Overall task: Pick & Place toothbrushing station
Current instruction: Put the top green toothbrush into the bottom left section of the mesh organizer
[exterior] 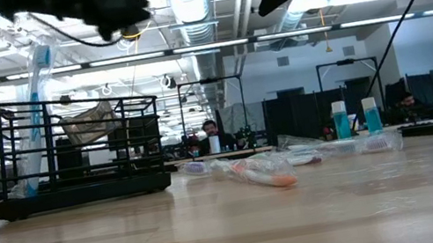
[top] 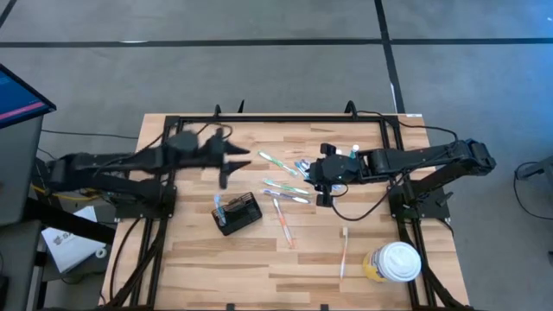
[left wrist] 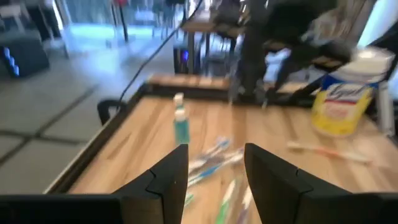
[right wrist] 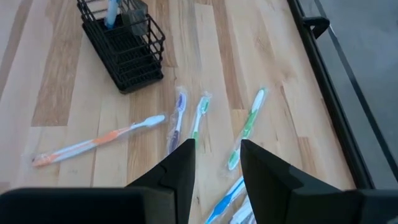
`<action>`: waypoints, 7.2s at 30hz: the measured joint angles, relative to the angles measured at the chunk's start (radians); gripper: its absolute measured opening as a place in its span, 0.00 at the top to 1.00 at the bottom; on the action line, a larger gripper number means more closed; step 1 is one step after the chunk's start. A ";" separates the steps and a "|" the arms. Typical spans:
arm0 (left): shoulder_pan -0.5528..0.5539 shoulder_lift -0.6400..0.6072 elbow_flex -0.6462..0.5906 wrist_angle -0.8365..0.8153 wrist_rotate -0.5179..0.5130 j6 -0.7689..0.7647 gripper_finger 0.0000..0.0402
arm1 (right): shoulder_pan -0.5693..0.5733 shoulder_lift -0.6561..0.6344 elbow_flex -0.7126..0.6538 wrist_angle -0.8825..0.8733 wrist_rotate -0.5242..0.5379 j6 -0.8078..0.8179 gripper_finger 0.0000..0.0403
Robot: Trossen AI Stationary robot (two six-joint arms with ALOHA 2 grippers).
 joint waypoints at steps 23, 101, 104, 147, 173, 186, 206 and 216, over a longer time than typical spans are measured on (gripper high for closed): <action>0.148 0.790 0.593 -0.393 0.108 0.251 0.63 | 0.069 0.008 -0.001 -0.086 -0.022 0.011 0.71; 0.037 1.081 0.592 -0.242 0.060 0.543 0.71 | 0.091 0.008 -0.002 -0.091 -0.021 0.025 0.71; 0.037 1.082 0.592 -0.244 0.066 0.550 0.74 | 0.091 0.008 -0.002 -0.091 -0.021 0.025 0.71; 0.038 0.486 0.261 -0.035 0.140 0.282 0.99 | 0.091 0.008 -0.002 -0.113 -0.021 0.026 0.71; 0.016 -0.076 -0.229 0.423 0.173 -0.059 0.99 | 0.091 0.007 -0.002 -0.081 -0.021 0.034 0.71; -0.067 -0.232 -0.403 0.585 0.171 -0.140 0.99 | 0.091 0.007 -0.002 -0.081 -0.021 0.037 0.71; -0.234 -0.281 -0.533 0.843 0.137 -0.212 0.99 | 0.091 0.007 -0.002 -0.075 -0.021 0.044 0.71; -0.320 -0.206 -0.555 0.944 0.082 -0.171 0.99 | 0.091 0.007 -0.002 -0.074 -0.021 0.044 0.71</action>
